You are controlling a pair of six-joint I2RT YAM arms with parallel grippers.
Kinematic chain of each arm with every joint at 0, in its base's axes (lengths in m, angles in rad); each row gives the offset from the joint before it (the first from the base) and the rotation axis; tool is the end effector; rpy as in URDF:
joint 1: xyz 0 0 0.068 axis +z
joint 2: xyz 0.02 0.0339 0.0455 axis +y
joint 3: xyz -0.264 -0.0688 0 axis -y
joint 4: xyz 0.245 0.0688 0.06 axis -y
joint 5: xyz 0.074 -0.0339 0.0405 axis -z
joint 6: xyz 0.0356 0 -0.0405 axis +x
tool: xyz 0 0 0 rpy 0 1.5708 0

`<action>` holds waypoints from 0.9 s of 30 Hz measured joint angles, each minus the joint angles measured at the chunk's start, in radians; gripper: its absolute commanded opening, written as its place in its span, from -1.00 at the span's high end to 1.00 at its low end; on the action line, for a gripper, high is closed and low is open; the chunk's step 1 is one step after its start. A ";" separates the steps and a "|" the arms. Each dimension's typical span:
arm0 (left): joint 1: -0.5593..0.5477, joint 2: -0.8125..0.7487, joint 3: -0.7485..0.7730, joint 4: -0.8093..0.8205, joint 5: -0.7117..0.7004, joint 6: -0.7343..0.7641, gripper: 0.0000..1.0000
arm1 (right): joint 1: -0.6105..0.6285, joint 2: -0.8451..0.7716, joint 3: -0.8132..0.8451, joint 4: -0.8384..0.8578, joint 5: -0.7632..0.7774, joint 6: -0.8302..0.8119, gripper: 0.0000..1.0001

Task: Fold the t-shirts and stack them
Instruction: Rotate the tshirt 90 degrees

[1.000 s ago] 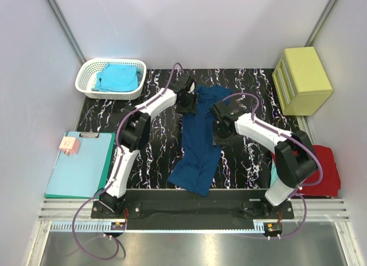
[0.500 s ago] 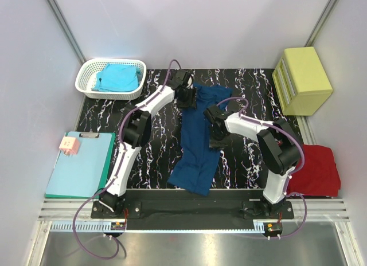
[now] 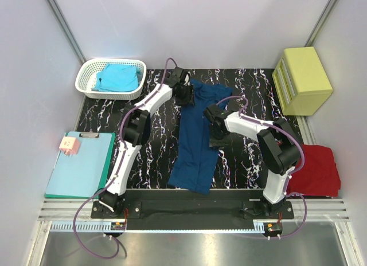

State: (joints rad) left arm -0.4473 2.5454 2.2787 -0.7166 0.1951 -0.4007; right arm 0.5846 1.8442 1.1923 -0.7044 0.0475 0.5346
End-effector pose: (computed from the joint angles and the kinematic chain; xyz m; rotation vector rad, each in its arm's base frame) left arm 0.4938 -0.2445 0.1644 0.1390 2.6262 -0.5616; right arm 0.2893 0.1894 0.1597 -0.0658 2.9320 0.1086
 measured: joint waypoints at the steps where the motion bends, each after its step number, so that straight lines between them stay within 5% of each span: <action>1: 0.002 0.004 0.005 0.000 0.000 -0.002 -0.04 | 0.000 0.000 0.004 -0.006 0.003 -0.002 0.33; 6: 0.029 0.019 0.029 0.005 0.000 -0.012 -0.09 | 0.000 -0.005 0.033 -0.030 0.020 -0.013 0.35; 18: 0.085 -0.056 0.006 -0.023 -0.013 -0.014 -0.57 | 0.001 -0.056 0.127 -0.071 0.087 -0.018 0.26; 22: 0.078 -0.278 -0.132 -0.029 -0.051 -0.014 -0.98 | 0.001 -0.132 0.180 -0.058 0.119 -0.010 0.25; 27: 0.011 -0.674 -0.399 0.023 -0.170 -0.014 -0.98 | 0.014 -0.248 0.122 -0.058 0.190 0.017 0.26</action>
State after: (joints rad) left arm -0.4362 1.8717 1.8797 -0.6941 0.0250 -0.4145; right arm 0.5983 1.5967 1.3144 -0.7620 0.2375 0.5518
